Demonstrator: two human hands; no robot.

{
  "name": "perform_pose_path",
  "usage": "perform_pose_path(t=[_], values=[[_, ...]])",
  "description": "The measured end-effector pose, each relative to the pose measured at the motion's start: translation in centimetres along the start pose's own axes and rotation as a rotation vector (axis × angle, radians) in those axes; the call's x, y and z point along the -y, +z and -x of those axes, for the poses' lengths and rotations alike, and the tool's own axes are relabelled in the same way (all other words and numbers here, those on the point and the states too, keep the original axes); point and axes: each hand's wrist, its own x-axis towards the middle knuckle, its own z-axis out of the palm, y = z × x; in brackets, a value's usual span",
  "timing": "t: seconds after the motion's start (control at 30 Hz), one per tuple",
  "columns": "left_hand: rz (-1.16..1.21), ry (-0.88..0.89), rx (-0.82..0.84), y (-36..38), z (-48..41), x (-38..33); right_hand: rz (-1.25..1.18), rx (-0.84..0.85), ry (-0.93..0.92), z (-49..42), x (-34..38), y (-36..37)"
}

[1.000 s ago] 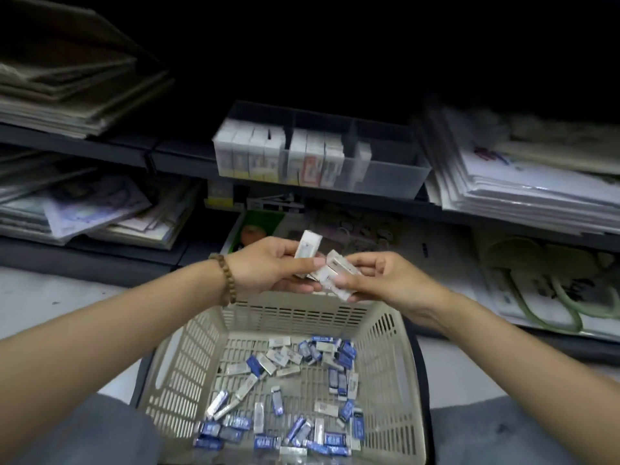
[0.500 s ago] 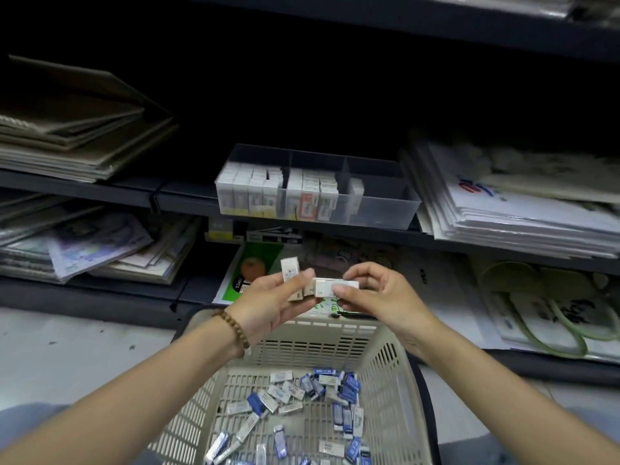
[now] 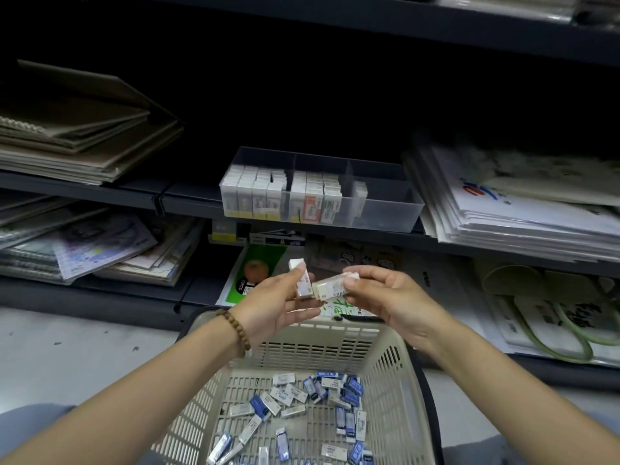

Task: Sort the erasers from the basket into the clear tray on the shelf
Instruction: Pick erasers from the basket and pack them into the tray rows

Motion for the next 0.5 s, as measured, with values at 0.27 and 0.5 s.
perform_pose_path(t=[0.27,0.5], values=[[-0.499,0.007,0.353,-0.46,0.80,0.77,0.283,0.140,-0.050,0.64,0.30,-0.08],[-0.474,0.054,0.331,-0.85,0.50,0.70,0.270,0.045,-0.117,0.44,-0.06,0.07]])
